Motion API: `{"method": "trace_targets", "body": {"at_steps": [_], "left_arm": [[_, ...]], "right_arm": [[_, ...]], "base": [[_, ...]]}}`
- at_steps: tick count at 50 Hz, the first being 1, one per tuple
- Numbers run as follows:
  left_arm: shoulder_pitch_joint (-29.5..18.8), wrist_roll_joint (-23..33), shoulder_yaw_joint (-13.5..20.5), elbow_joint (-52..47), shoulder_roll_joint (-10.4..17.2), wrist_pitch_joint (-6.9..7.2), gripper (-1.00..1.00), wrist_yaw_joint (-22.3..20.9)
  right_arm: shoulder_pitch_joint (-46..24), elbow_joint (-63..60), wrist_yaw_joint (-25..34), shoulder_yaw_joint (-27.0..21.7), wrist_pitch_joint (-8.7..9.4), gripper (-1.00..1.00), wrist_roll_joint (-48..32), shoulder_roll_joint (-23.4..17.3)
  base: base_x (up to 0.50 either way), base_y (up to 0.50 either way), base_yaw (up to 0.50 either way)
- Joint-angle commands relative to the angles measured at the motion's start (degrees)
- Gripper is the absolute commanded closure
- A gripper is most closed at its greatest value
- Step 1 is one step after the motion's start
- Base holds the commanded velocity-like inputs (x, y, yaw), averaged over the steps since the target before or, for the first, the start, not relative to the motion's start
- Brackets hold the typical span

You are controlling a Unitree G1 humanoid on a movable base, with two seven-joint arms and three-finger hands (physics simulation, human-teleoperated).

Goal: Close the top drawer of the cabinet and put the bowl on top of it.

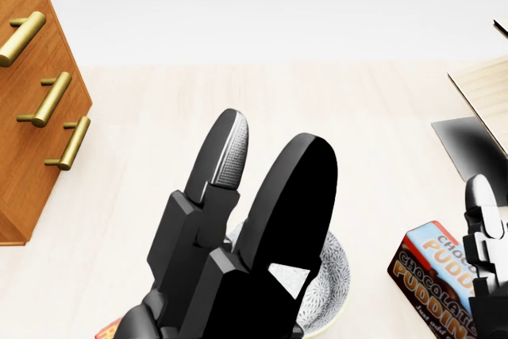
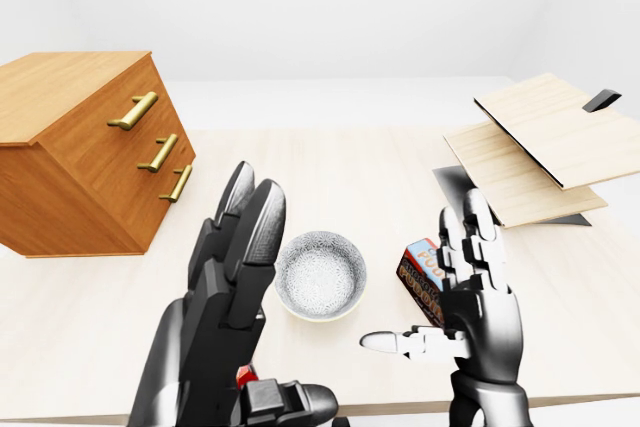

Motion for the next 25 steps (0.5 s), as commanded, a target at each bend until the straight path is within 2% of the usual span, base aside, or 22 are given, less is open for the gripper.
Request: {"method": "trace_targets", "body": {"at_steps": [1, 8, 13, 17, 25], "left_arm": [[0.6, 5.9, -2.4, 0.5, -0.5, 0.00, -1.00, -0.8], [0.3, 8.6, -3.3, 1.1, -1.3, 0.00, -1.00, -2.5], [-0.2, 11.2, -2.7, 2.3, -2.0, 0.00, -1.00, -2.3], [-0.1, 10.6, -1.9, 3.3, -1.5, 0.00, -1.00, -1.4], [-0.3, 12.0, -0.7, 3.8, -2.1, 0.00, -1.00, -2.6]], "right_arm": [[-0.2, -0.2, 0.5, -0.7, 0.30, -1.00, 0.4, 0.4], [-0.3, -0.7, 0.6, -1.2, 0.79, -1.00, 0.8, 0.4], [-0.4, -0.8, 0.9, -1.5, 1.00, -1.00, 0.9, 0.6], [-0.2, -0.9, 1.1, -1.6, 0.86, -1.00, 0.9, 0.8], [-0.2, -1.1, 1.1, -1.5, 1.07, -1.00, 0.7, 1.0]], "base": [[0.00, 0.00, 0.00], [0.00, 0.00, 0.00], [0.00, 0.00, 0.00], [0.00, 0.00, 0.00], [0.00, 0.00, 0.00]]}}
